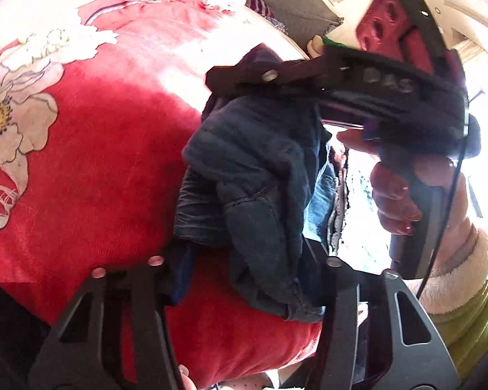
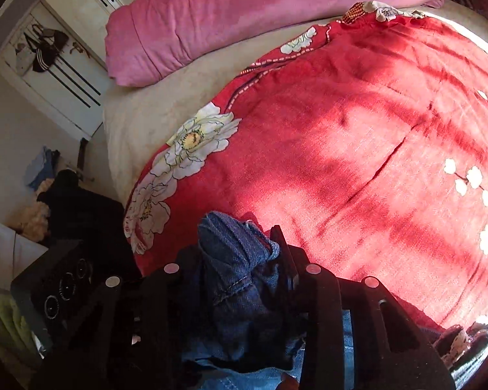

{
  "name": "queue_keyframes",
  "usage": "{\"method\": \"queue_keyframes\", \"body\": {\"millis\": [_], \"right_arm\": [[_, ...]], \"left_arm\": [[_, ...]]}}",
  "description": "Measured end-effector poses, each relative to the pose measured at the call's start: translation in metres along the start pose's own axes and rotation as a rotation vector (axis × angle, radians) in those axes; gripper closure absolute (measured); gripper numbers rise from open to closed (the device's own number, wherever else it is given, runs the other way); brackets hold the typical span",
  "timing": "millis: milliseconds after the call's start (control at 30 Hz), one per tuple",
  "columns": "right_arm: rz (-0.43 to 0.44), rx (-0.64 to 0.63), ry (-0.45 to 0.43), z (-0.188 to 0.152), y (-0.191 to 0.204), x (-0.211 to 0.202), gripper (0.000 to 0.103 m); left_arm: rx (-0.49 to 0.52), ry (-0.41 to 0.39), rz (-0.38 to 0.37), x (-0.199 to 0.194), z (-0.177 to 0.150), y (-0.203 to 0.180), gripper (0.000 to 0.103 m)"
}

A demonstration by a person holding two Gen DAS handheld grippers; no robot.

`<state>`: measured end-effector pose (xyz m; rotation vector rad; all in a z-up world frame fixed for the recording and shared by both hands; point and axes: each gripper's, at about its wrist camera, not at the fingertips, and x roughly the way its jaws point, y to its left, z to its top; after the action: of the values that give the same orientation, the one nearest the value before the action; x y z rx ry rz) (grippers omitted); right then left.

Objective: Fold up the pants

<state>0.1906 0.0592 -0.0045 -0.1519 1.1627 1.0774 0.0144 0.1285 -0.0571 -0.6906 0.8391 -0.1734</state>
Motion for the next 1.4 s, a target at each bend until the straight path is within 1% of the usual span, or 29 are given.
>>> {"method": "queue_keyframes", "body": {"millis": [167,433,567,633,800,867,900,1000,1033,1067,1100,1167,1233,1300,1400], "right_arm": [[0.029,-0.025,-0.081,-0.01,0.002,-0.042,0.069],[0.025,0.01,-0.198,-0.045,-0.022,-0.11,0.069],[0.01,0.037,-0.248,-0.068,-0.04,-0.14,0.069],[-0.005,0.053,-0.266,-0.08,-0.048,-0.152,0.069],[-0.017,0.112,-0.31,-0.111,-0.072,-0.175,0.067],[-0.017,0.148,-0.32,-0.127,-0.084,-0.183,0.066],[-0.016,0.171,-0.325,-0.134,-0.09,-0.185,0.063],[-0.015,0.223,-0.351,-0.155,-0.104,-0.197,0.056],[-0.024,0.241,-0.368,-0.161,-0.106,-0.202,0.046],[-0.031,0.26,-0.387,-0.166,-0.109,-0.208,0.04],[-0.031,0.276,-0.409,-0.171,-0.111,-0.213,0.035],[-0.021,0.296,-0.434,-0.178,-0.114,-0.222,0.033],[-0.047,0.293,-0.419,-0.18,-0.111,-0.221,0.029],[-0.081,0.267,-0.375,-0.179,-0.105,-0.214,0.028],[-0.134,0.246,-0.296,-0.18,-0.1,-0.194,0.028]], "left_arm": [[0.056,-0.021,-0.003,-0.009,-0.001,-0.023,0.062],[0.175,-0.023,-0.023,-0.013,-0.004,-0.076,0.062],[0.229,-0.01,-0.008,0.004,-0.004,-0.106,0.062],[0.241,0.003,-0.012,0.013,-0.005,-0.121,0.063],[0.298,0.027,0.0,0.034,-0.008,-0.147,0.064],[0.316,0.039,0.008,0.042,-0.016,-0.155,0.064],[0.323,0.047,0.015,0.045,-0.019,-0.157,0.061],[0.356,0.073,0.006,0.052,-0.031,-0.167,0.051],[0.376,0.083,0.005,0.055,-0.034,-0.17,0.049],[0.397,0.096,0.001,0.058,-0.038,-0.173,0.046],[0.416,0.111,-0.003,0.06,-0.042,-0.176,0.045],[0.442,0.14,-0.015,0.064,-0.051,-0.182,0.044],[0.477,0.163,-0.024,0.067,-0.058,-0.185,0.041],[0.508,0.171,-0.036,0.061,-0.065,-0.187,0.039],[0.476,0.156,-0.065,0.044,-0.065,-0.181,0.038]]}}
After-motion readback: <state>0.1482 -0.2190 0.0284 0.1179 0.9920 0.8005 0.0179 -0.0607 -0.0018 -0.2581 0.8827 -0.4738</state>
